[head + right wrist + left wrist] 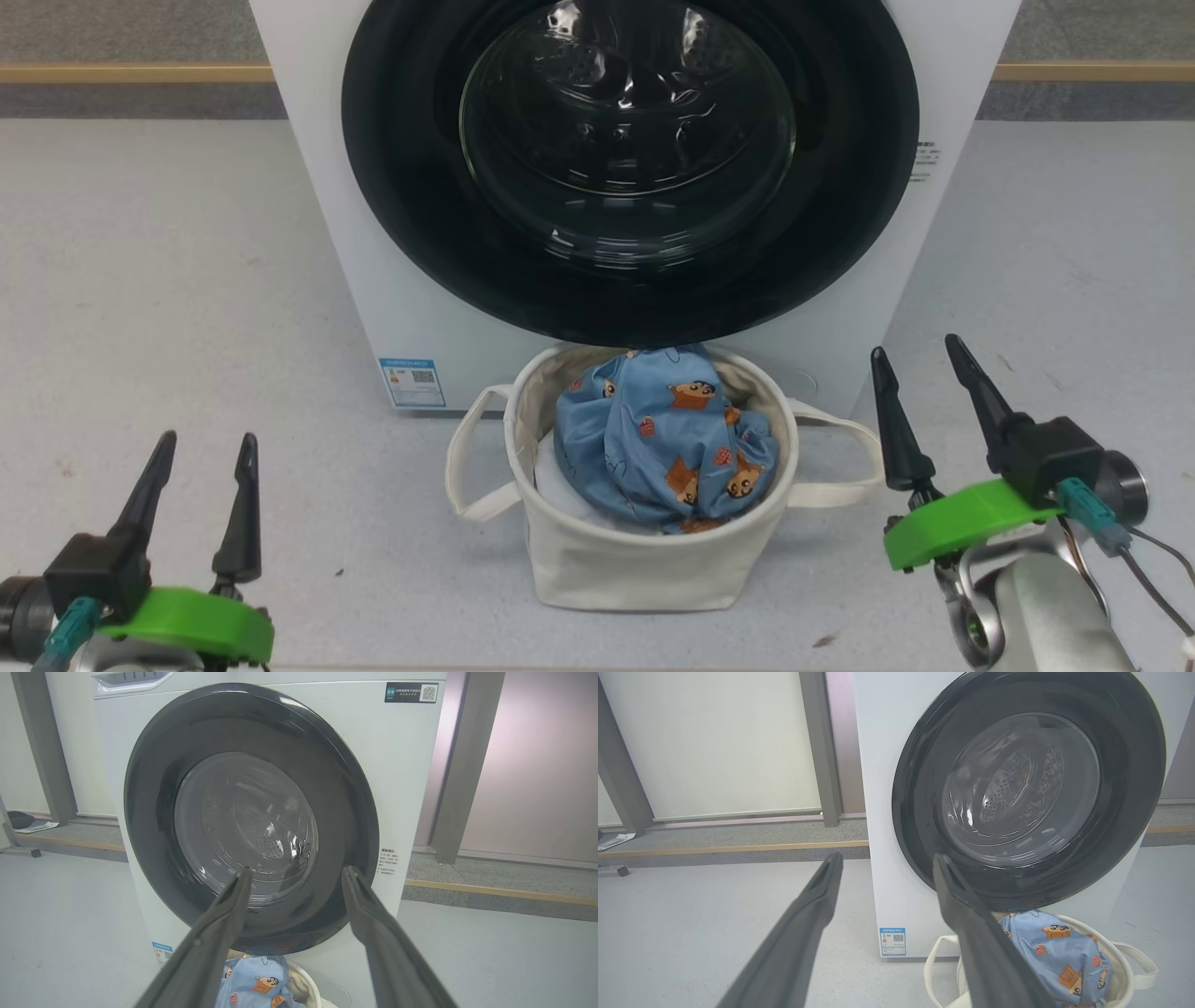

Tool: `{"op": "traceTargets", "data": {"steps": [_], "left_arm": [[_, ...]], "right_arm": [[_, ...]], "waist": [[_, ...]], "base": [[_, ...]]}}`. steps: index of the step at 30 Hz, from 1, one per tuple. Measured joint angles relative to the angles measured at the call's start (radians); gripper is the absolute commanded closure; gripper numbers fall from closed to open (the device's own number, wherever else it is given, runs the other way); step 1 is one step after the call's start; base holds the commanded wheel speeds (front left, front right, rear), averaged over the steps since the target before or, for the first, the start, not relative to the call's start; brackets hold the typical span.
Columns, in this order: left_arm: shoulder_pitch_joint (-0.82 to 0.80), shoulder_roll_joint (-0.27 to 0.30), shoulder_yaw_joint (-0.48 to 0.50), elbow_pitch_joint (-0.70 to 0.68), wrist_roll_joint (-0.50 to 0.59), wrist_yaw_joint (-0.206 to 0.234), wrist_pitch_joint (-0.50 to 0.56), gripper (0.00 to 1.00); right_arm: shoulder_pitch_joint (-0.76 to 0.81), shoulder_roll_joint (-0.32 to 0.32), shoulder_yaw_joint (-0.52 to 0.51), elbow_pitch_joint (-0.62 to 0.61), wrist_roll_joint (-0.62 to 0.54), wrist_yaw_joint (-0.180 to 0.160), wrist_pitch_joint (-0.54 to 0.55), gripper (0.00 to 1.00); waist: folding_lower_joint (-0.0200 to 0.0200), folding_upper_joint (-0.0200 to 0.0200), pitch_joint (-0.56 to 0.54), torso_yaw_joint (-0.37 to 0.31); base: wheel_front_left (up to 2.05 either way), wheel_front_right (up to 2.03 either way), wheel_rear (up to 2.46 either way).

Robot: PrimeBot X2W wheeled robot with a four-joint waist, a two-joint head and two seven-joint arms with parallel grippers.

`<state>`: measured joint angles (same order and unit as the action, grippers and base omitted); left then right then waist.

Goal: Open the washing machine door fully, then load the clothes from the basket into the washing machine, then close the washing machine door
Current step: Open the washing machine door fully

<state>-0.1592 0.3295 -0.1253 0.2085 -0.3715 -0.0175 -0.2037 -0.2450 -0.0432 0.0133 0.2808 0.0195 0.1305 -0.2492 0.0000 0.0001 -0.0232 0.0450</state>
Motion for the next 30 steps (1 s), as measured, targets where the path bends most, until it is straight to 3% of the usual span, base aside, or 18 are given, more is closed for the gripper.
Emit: {"op": "traceTargets", "data": {"steps": [30], "left_arm": [[0.000, 0.015, -0.003, -0.003, -0.011, 0.035, 0.009, 0.00]], "right_arm": [[-0.002, 0.000, 0.004, -0.008, 0.009, 0.000, 0.000, 0.00]], "waist": [[0.0000, 0.0000, 0.019, -0.004]], "base": [[0.84, 1.37, -2.21]]}}
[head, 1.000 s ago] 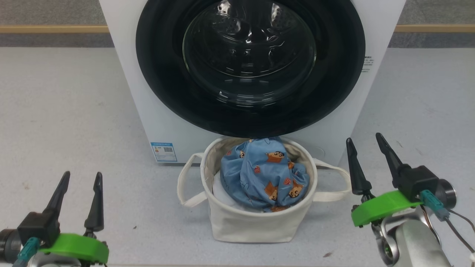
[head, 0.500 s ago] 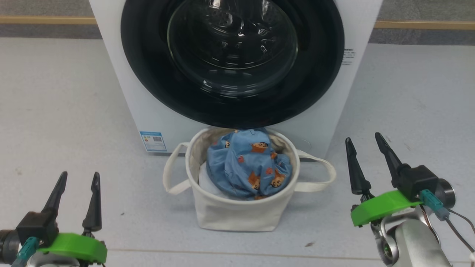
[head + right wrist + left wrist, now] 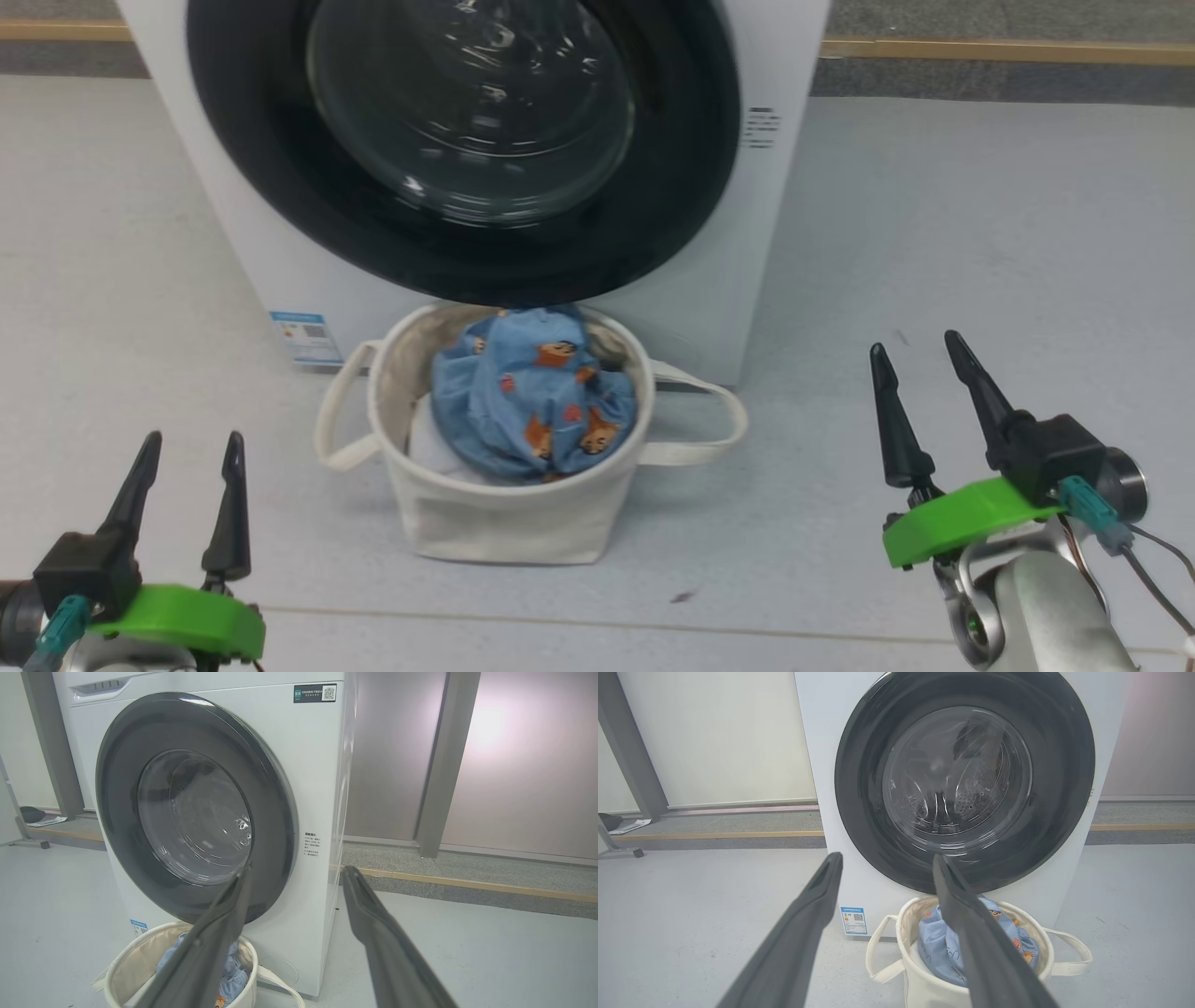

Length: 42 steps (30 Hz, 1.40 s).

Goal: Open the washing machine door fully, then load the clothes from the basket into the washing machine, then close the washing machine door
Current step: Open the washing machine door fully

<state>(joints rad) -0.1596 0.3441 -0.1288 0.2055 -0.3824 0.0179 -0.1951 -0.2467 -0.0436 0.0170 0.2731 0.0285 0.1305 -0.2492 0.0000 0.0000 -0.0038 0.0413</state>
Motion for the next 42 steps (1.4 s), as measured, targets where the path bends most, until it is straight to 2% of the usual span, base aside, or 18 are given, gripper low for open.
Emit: {"op": "traceTargets", "data": {"steps": [12, 13, 22, 27, 35, 42], "left_arm": [[-0.006, -0.006, -0.002, -0.018, -0.014, 0.001, -0.032, 0.00], [-0.006, -0.006, -0.002, -0.019, -0.004, 0.012, -0.036, 0.00], [-0.007, -0.006, -0.012, -0.014, 0.005, 0.007, -0.044, 0.00], [-0.006, -0.019, -0.013, -0.025, 0.003, -0.018, -0.053, 0.00], [-0.006, -0.027, -0.010, -0.035, -0.016, -0.036, -0.053, 0.00], [-0.007, -0.045, 0.005, -0.034, -0.048, -0.054, -0.053, 0.00]], "right_arm": [[0.000, -0.005, -0.005, -0.004, 0.009, 0.000, 0.000, 0.00], [0.000, -0.005, -0.005, -0.004, 0.009, 0.000, 0.000, 0.00], [0.000, -0.005, -0.012, -0.008, 0.010, 0.000, 0.000, 0.00], [0.000, -0.005, -0.017, -0.015, 0.024, 0.000, 0.000, 0.00], [-0.007, -0.005, -0.020, -0.017, 0.101, 0.000, 0.000, 0.00], [-0.114, -0.005, -0.040, 0.016, 0.292, 0.000, 0.000, 0.00]], "waist": [[-0.0001, 0.0000, 0.006, 0.001], [-0.0001, 0.0000, 0.005, -0.001], [-0.0001, 0.0000, 0.004, -0.006], [-0.0001, 0.0000, 0.003, -0.008], [-0.0001, 0.0000, 0.007, -0.006], [-0.0001, 0.0000, 0.048, 0.004]], "base": [[0.80, 0.98, -1.78], [0.39, 0.39, -0.78], [0.05, 0.05, -0.10], [0.00, 0.00, 0.00], [0.00, 0.00, 0.00], [0.00, 0.00, 0.00]]}}
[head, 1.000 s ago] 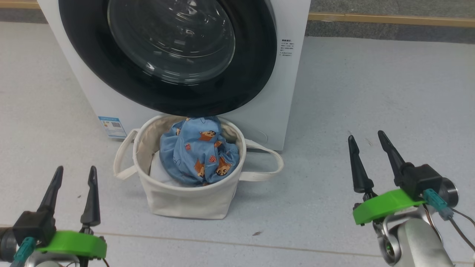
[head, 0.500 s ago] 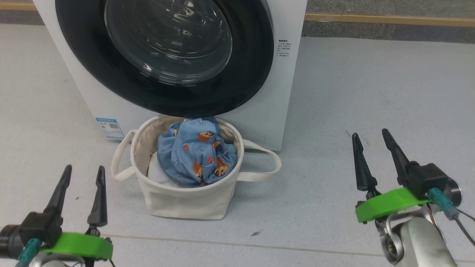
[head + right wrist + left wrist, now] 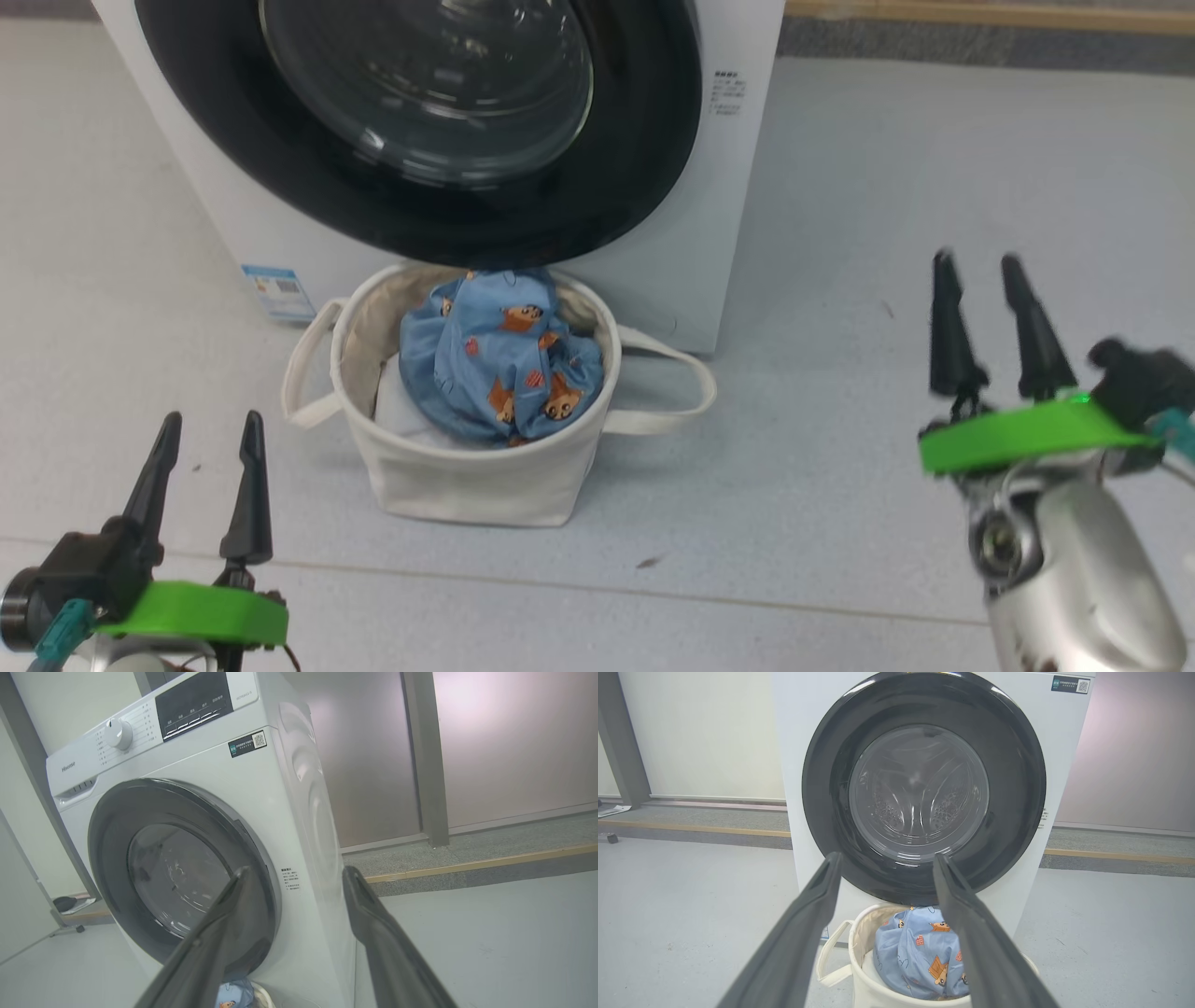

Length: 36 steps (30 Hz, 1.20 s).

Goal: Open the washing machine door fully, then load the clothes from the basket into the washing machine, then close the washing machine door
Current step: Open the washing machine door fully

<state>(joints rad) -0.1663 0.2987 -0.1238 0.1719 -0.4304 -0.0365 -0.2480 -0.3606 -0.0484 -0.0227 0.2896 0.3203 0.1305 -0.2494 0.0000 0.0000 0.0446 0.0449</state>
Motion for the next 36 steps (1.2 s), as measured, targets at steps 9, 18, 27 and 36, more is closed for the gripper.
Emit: {"op": "traceTargets", "data": {"steps": [9, 18, 27, 36], "left_arm": [[-0.041, -0.020, 0.032, -0.017, -0.002, -0.035, -0.001, 0.00], [-0.073, -0.056, 0.060, -0.023, -0.002, -0.062, -0.001, 0.00], [-0.133, -0.094, 0.080, -0.024, -0.008, -0.088, -0.001, 0.00], [-0.197, -0.129, 0.061, -0.035, -0.034, -0.093, -0.001, 0.00]], "right_arm": [[-0.251, -0.002, -0.076, 0.161, 0.414, 0.000, 0.013, 1.00], [-0.526, -0.095, -0.184, 0.348, 0.811, 0.000, 0.325, 1.00], [-0.805, -0.163, -0.172, 0.602, 0.875, 0.000, 0.539, 1.00], [-1.053, -0.195, -0.120, 0.797, 0.805, 0.000, 0.583, 1.00]], "waist": [[0.0000, 0.0000, 0.091, 0.030], [0.0001, 0.0000, 0.180, 0.073], [0.0002, 0.0000, 0.283, 0.122], [0.0003, 0.0000, 0.392, 0.184]], "base": [[0.00, 0.00, 0.00], [0.00, 0.00, 0.00], [0.00, 0.00, 0.00], [0.00, 0.00, 0.00]]}}
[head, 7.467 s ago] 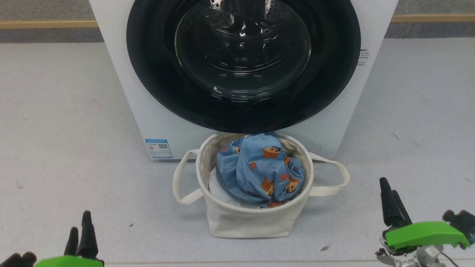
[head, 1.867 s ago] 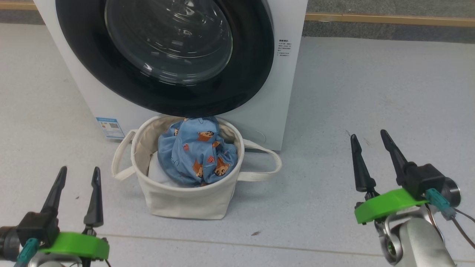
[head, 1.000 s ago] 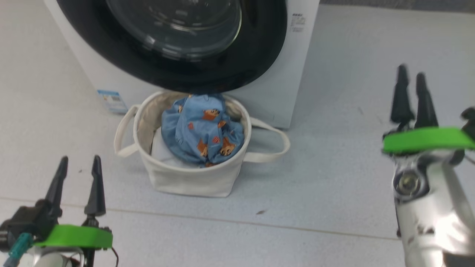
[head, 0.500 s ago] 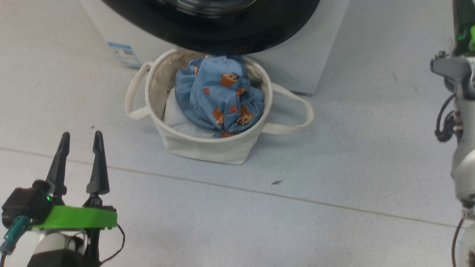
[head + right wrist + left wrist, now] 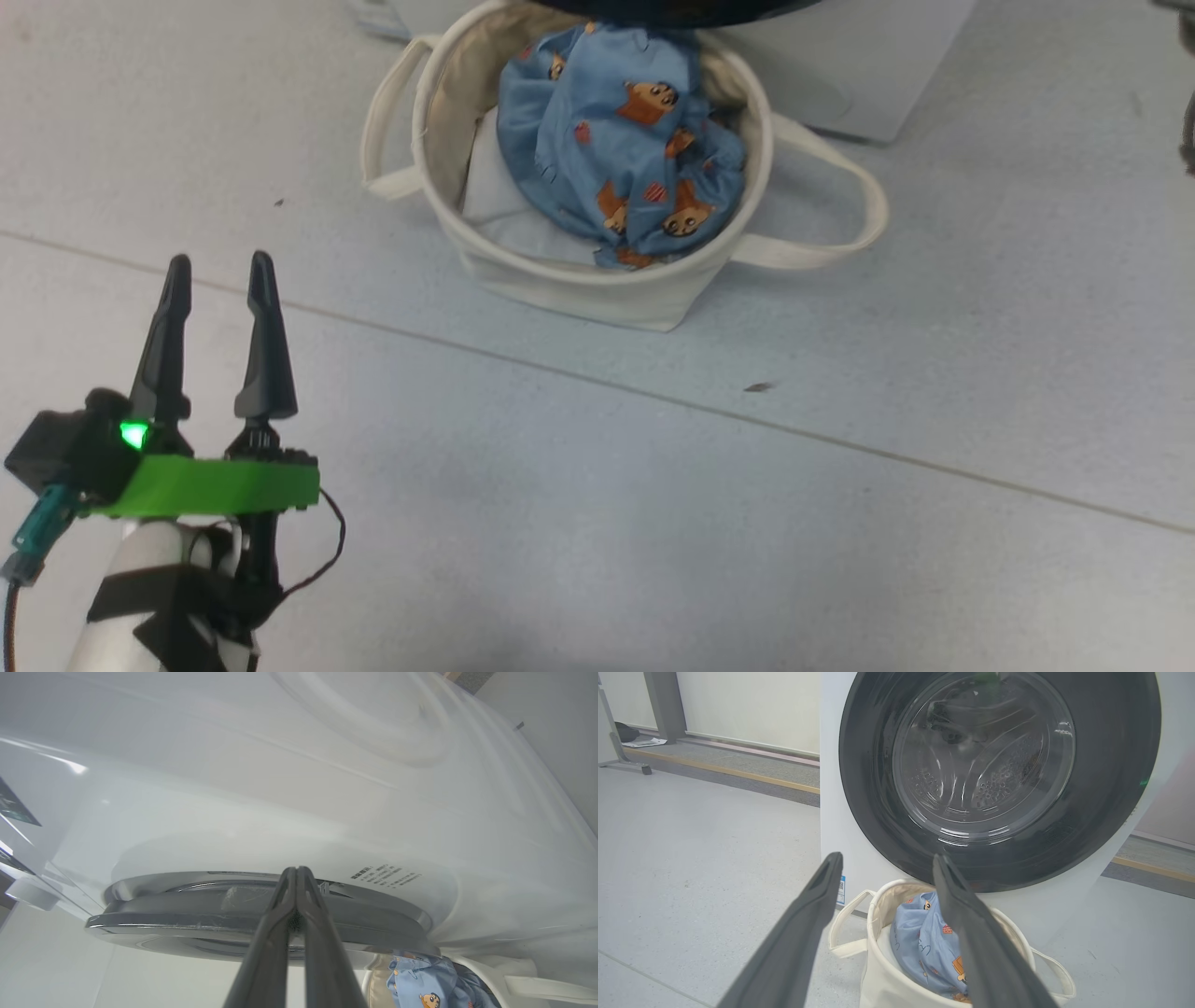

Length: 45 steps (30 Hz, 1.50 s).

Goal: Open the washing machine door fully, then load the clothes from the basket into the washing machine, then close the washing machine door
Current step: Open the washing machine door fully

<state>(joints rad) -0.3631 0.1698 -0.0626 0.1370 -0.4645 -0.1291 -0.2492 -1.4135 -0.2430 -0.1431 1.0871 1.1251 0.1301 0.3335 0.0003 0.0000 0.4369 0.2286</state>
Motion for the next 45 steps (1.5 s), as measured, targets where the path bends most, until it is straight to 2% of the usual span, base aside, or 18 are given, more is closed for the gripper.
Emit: {"op": "traceTargets", "data": {"steps": [5, 10, 18, 24, 31, 37, 40, 45], "left_arm": [[-0.040, -0.004, -0.011, -0.015, -0.020, 0.000, 0.000, 0.00], [-0.051, -0.008, -0.015, -0.016, -0.030, -0.002, 0.000, 0.00], [-0.051, -0.019, -0.015, -0.017, -0.030, -0.003, 0.000, 0.00], [-0.050, -0.020, -0.010, -0.017, -0.030, -0.003, 0.000, 0.00], [-0.044, -0.018, -0.009, -0.007, -0.030, -0.003, 0.000, 0.00], [-0.007, -0.011, -0.009, 0.007, -0.030, -0.003, -0.003, 0.00], [0.021, -0.003, -0.009, 0.022, -0.030, -0.003, -0.003, 0.00], [0.055, 0.000, -0.015, 0.050, -0.028, -0.003, -0.003, 0.00]], "right_arm": [[-0.108, 0.002, 0.041, 0.071, -0.056, 0.000, -0.003, 1.00], [-0.141, 0.015, 0.061, 0.101, -0.074, 0.000, -0.018, 1.00], [-0.151, 0.019, 0.080, 0.091, -0.085, -0.001, -0.025, 1.00], [-0.142, 0.041, 0.112, 0.030, -0.071, -0.001, 0.025, 1.00], [-0.024, 0.068, 0.170, -0.047, -0.035, -0.001, 0.131, 1.00], [0.098, 0.133, 0.244, -0.131, 0.004, -0.001, 0.203, 1.00], [0.177, 0.169, 0.301, -0.182, 0.035, -0.001, 0.221, 1.00], [0.295, 0.164, 0.429, -0.264, 0.147, -0.001, 0.238, 1.00]], "waist": [[0.0001, 0.0000, 0.068, 0.044], [-0.0001, 0.0000, 0.099, 0.079], [-0.0002, 0.0000, 0.105, 0.101], [-0.0003, 0.0000, 0.088, 0.092], [-0.0003, 0.0000, 0.036, 0.070], [-0.0003, 0.0000, -0.015, 0.058], [-0.0003, 0.0001, -0.050, 0.051], [-0.0003, 0.0001, -0.115, 0.045]], "base": [[0.00, 0.00, 0.00], [0.00, 0.00, 0.00], [0.00, 0.00, 0.00], [0.00, 0.00, 0.00], [0.00, 0.00, 0.00], [0.00, 0.00, 0.00], [0.00, 0.00, 0.00], [0.00, 0.00, 0.00]]}}
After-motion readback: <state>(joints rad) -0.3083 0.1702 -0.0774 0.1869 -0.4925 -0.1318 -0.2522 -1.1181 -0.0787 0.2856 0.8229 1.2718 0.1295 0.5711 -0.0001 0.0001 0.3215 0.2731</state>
